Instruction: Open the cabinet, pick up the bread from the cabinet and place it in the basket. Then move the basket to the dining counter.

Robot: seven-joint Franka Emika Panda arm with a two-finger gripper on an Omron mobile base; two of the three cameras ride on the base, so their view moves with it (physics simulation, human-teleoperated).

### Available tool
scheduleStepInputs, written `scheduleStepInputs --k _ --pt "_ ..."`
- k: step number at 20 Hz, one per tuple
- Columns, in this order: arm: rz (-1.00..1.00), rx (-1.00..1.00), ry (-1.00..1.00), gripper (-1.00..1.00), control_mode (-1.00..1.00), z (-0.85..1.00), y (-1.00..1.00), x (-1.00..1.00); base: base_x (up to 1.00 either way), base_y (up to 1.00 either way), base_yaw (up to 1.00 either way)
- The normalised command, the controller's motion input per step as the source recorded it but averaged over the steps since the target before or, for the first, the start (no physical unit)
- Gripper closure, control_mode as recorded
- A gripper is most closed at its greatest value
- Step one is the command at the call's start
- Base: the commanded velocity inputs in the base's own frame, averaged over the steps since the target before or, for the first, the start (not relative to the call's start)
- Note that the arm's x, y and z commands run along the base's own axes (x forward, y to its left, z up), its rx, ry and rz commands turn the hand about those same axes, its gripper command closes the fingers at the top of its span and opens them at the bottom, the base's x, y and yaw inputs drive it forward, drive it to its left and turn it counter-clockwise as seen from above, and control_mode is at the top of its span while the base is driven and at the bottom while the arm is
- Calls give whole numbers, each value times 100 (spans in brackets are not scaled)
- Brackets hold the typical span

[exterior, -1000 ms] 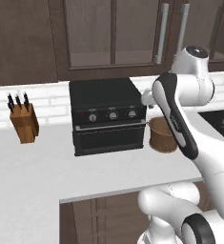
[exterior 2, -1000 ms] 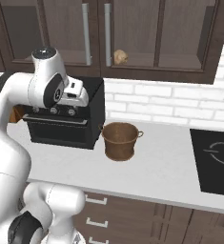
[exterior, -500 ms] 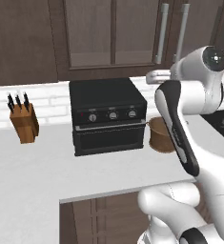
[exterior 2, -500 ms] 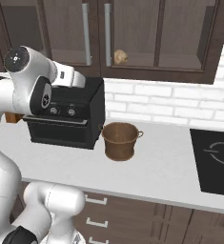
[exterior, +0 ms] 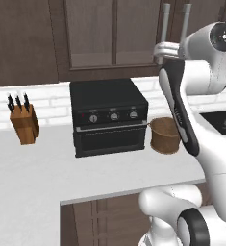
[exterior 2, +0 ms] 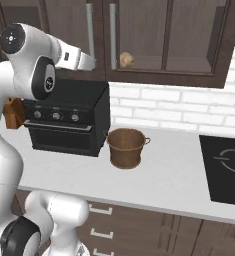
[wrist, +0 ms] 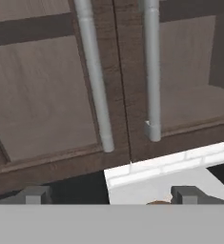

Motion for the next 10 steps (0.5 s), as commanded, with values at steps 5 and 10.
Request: scheduleStepInputs --k 5,10 --pt "2 29 3 -100 -100 30 -8 5 0 0 0" --pt "9 32 0 -100 -100 1 -15 7 0 0 0"
